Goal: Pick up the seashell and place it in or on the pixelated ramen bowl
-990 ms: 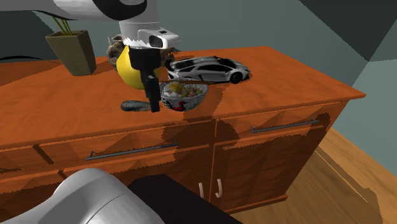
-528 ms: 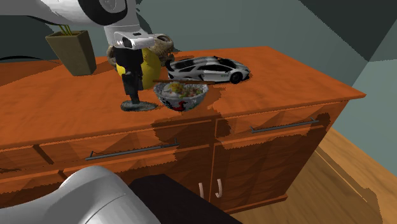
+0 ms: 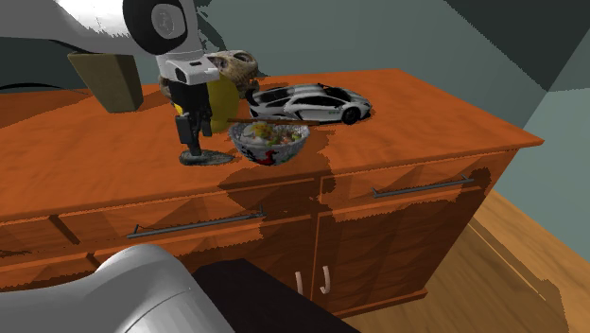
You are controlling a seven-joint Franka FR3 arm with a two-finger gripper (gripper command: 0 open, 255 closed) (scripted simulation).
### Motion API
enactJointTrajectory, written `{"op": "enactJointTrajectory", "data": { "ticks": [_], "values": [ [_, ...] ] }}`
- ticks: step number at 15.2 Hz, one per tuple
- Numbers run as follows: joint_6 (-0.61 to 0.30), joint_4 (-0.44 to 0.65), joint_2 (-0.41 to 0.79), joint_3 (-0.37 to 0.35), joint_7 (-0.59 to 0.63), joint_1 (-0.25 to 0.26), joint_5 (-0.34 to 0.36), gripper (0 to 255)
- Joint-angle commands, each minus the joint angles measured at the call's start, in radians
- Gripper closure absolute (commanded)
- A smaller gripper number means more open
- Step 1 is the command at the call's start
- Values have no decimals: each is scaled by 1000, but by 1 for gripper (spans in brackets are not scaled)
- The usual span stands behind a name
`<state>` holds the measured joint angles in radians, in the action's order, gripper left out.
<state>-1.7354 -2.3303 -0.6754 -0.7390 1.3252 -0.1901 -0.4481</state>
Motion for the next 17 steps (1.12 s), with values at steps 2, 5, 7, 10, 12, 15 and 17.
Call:
{"op": "enactJointTrajectory", "data": {
  "ticks": [2, 5, 7, 10, 12, 15, 17],
  "values": [
    [-47, -45, 1, -18, -3, 4, -14, 0],
    [-47, -45, 1, -18, -3, 4, -14, 0],
    [-47, -45, 1, -18, -3, 4, -14, 0],
    [-47, -45, 1, -18, -3, 4, -14, 0],
    [-47, -45, 1, -18, -3, 4, -14, 255],
    [-47, -45, 1, -18, -3, 4, -14, 255],
    [-47, -45, 1, -18, -3, 4, -14, 255]
  ]
}}
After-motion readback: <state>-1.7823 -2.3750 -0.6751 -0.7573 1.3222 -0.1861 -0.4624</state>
